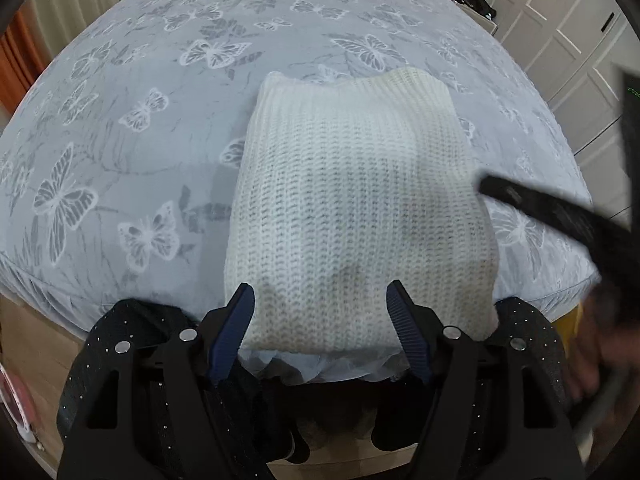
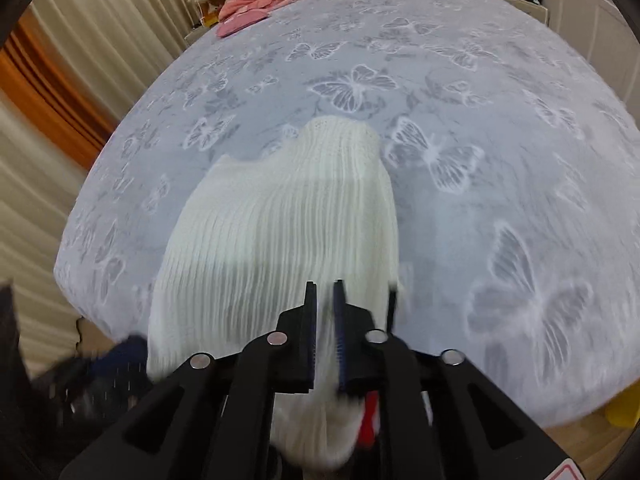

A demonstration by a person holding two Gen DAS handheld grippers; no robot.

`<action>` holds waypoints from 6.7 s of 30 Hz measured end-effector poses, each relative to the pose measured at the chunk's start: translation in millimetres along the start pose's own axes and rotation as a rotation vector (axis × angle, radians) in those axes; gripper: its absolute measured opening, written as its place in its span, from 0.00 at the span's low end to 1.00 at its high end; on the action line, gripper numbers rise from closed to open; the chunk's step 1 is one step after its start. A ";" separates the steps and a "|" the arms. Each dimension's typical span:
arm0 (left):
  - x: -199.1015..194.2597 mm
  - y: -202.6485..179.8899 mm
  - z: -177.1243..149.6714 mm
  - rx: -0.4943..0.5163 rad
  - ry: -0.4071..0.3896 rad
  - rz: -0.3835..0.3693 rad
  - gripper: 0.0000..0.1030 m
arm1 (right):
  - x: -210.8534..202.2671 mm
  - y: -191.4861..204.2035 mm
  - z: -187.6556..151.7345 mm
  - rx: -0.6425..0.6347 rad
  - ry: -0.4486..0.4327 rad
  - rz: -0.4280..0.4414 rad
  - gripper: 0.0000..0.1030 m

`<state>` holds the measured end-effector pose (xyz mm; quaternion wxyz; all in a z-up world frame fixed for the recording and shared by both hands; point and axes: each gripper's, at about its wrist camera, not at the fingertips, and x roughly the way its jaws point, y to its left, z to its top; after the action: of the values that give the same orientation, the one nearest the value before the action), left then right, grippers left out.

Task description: Fold small clothes

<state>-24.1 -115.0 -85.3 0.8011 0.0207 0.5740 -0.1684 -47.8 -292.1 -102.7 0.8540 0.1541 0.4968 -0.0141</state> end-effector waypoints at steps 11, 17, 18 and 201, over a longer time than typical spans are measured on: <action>-3.5 6.9 -16.9 -0.006 -0.001 0.060 0.70 | 12.7 -11.3 -52.3 0.099 0.103 0.108 0.43; -11.1 10.3 -20.6 0.011 -0.006 0.085 0.71 | -3.8 -5.7 -39.1 0.085 0.075 0.154 0.10; -13.1 11.7 -21.4 0.013 -0.011 0.088 0.72 | -16.0 -5.1 -37.8 0.072 0.049 0.154 0.10; -77.1 125.6 -42.8 -0.084 -0.354 0.235 0.89 | 20.8 172.5 -81.7 -0.035 -0.217 -0.279 0.56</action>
<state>-48.2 32.0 -48.6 0.9036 0.0244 0.4247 -0.0508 -75.8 -102.5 -115.0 0.8948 0.0664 0.4184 -0.1406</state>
